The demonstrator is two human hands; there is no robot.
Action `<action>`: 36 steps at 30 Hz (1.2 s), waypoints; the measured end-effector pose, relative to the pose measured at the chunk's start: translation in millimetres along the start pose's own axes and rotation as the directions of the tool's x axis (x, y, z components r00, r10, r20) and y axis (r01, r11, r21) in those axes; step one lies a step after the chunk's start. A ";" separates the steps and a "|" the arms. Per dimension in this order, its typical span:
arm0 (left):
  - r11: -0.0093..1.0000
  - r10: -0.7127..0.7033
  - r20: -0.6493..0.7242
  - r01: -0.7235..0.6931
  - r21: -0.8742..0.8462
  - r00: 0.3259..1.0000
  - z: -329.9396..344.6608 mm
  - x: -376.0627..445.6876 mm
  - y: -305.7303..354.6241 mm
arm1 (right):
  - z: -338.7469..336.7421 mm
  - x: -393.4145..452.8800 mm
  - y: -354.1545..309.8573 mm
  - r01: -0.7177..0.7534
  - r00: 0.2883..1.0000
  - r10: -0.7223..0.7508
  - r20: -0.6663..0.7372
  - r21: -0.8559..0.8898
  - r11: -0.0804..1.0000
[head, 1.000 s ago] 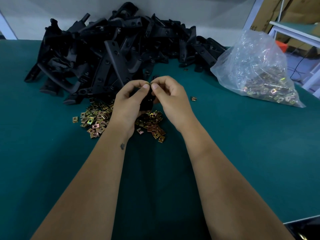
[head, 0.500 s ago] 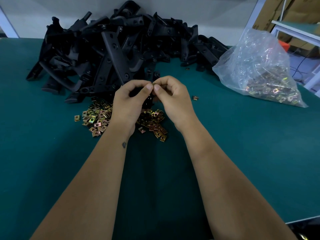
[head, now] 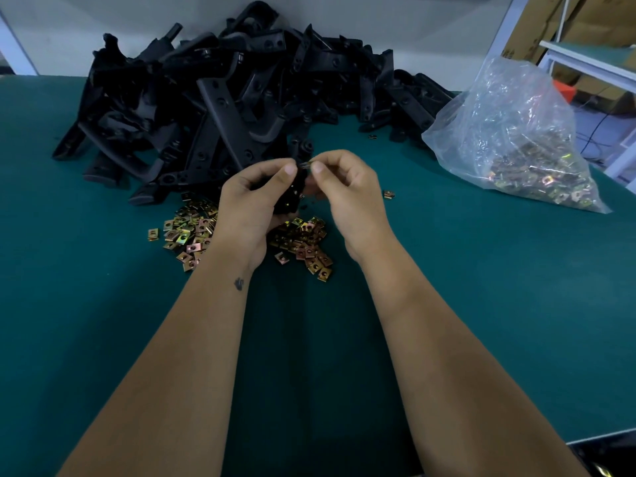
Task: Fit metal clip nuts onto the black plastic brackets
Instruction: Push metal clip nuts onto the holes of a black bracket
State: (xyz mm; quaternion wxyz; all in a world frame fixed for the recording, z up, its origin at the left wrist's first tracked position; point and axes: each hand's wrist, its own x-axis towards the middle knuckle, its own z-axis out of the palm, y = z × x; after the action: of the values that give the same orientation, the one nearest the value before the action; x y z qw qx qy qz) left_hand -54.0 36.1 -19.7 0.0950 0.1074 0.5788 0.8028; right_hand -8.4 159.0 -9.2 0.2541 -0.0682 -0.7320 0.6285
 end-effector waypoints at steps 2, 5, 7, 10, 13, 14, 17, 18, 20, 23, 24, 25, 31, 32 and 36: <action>0.999 -0.009 -0.047 0.007 -0.052 0.999 -2.0 2.0 3.6 | -9.2 5.4 2.0 -0.052 0.994 0.055 -0.093 0.033 0.998; 0.991 -0.029 -0.089 0.018 -0.132 0.996 -5.1 3.5 7.9 | -23.8 12.4 8.7 -0.197 0.958 0.167 -0.233 -0.113 0.974; 0.985 -0.043 -0.096 0.026 -0.172 0.994 -5.3 3.3 8.4 | -30.2 14.0 15.5 -0.259 0.950 0.145 -0.276 -0.436 0.862; 0.982 -0.043 -0.093 0.025 -0.188 0.995 -3.5 3.5 7.9 | -28.8 11.0 9.6 -0.142 0.982 0.033 -0.185 -0.614 0.776; 0.980 -0.038 -0.099 0.018 -0.196 0.994 -3.5 4.8 7.7 | -19.3 5.0 -1.2 0.032 0.996 0.028 0.084 -0.640 0.768; 0.980 -0.042 -0.103 0.021 -0.200 0.994 -4.1 5.4 7.6 | -15.0 2.8 -2.8 0.103 0.980 0.042 0.195 -0.677 0.729; 0.976 -0.058 -0.108 0.033 -0.217 0.992 -5.8 6.9 7.2 | -4.3 -0.9 -2.1 0.238 0.919 0.094 0.383 -0.729 0.642; 0.975 -0.062 -0.109 0.037 -0.217 0.992 -6.0 7.2 6.9 | -2.8 -0.8 -1.6 0.236 0.916 0.099 0.389 -0.722 0.650; 0.976 -0.070 -0.110 0.045 -0.214 0.991 -5.6 7.7 6.4 | -2.1 -0.8 -0.6 0.232 0.917 0.094 0.388 -0.709 0.666; 0.976 -0.082 -0.108 0.058 -0.208 0.991 -4.5 8.6 5.4 | -0.5 -2.3 0.9 0.239 0.919 0.083 0.384 -0.715 0.657; 0.976 -0.086 -0.108 0.062 -0.208 0.990 -4.3 9.1 5.2 | 0.4 -3.0 1.2 0.259 0.919 0.071 0.388 -0.729 0.634; 0.976 -0.089 -0.107 0.065 -0.209 0.990 -4.1 9.4 4.9 | 1.6 -3.2 1.7 0.289 0.916 0.053 0.397 -0.747 0.599; 0.975 -0.101 -0.109 0.076 -0.211 0.989 -5.7 11.4 2.0 | 9.6 -5.3 -1.2 0.455 0.881 -0.049 0.471 -0.814 0.362; 0.975 -0.101 -0.109 0.076 -0.211 0.989 -6.0 11.7 1.6 | 10.7 -5.8 -1.2 0.456 0.878 -0.046 0.476 -0.806 0.377; 0.973 -0.100 -0.109 0.074 -0.219 0.989 -5.8 12.1 1.3 | 9.7 -5.1 0.8 0.360 0.905 -0.015 0.425 -0.747 0.559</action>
State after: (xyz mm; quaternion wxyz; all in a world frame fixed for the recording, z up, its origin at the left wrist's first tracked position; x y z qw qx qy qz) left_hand -67.3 33.7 -19.5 0.1065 0.0230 0.4977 0.8605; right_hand -8.6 148.4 -12.2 0.1180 0.0232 -0.9738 0.1929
